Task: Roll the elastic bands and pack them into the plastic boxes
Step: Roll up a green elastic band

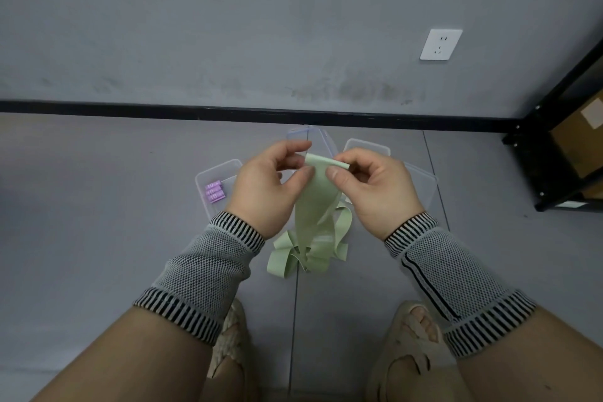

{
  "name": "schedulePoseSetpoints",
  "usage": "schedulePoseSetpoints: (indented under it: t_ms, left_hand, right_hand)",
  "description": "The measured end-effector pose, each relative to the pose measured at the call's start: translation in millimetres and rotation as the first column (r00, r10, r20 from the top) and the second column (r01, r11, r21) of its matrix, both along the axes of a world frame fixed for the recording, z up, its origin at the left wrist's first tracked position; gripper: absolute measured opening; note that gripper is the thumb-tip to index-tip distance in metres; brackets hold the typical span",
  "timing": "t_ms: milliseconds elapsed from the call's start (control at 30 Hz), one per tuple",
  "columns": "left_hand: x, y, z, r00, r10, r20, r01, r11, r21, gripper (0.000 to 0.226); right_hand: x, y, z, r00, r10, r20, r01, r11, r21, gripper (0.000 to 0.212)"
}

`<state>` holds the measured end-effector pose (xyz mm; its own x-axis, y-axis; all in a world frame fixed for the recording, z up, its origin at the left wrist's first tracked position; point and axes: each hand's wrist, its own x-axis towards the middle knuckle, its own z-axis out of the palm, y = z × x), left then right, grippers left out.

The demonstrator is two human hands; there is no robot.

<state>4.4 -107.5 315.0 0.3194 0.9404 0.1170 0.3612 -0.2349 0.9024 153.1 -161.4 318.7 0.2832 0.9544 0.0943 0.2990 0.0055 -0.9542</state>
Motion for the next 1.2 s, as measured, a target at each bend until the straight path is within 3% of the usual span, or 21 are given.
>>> schedulePoseSetpoints:
  t_ms: [300,433,500,600,700,767,933,1033,1167,1200]
  left_hand:
    - [4,-4,2,0.999,-0.039,0.010,0.039,0.999,0.008,0.018]
    - [5,-3,4,0.988,0.156,-0.017,-0.153,0.980,0.126,0.015]
    - [6,-4,5,0.985,0.171,-0.001,-0.170,0.978,0.122,0.013]
    - [12,-11,6,0.998,0.048,0.031,-0.049,0.998,0.048,0.004]
    - [14,-13,7,0.991,-0.010,0.133,0.015,0.999,-0.034,0.012]
    - [13,-11,8,0.989,-0.010,0.151,0.014,0.999,-0.032,0.019]
    - [9,-5,9,0.974,0.043,0.223,-0.019,0.994,-0.109,0.019]
    - [7,-4,10,0.970,0.025,0.241,0.012,0.989,-0.149,0.019]
    - [6,-5,13,0.970,0.013,0.242,0.030,0.984,-0.174,0.016]
    - [5,-5,14,0.967,0.014,0.254,0.034,0.982,-0.183,0.015]
  right_hand:
    - [0,1,1,1.000,0.014,-0.003,-0.014,1.000,0.028,0.027]
    - [1,3,1,0.997,-0.074,0.021,0.073,0.996,0.058,0.020]
    - [1,3,1,0.991,-0.131,0.031,0.128,0.989,0.079,0.012]
    - [-3,3,1,0.996,-0.086,-0.019,0.087,0.995,0.042,0.010]
    - [-7,2,2,0.981,-0.008,-0.191,0.008,1.000,0.002,0.023]
    - [-7,2,4,0.970,0.007,-0.243,-0.009,1.000,-0.006,0.021]
    - [-5,3,5,0.989,-0.120,-0.081,0.121,0.993,0.006,0.022]
    - [-1,5,3,0.996,-0.070,-0.051,0.068,0.997,-0.041,0.029]
    - [-4,6,1,0.999,-0.010,-0.048,0.007,0.998,-0.060,0.006]
    - [-4,6,1,0.999,-0.022,-0.038,0.021,0.999,-0.043,0.008]
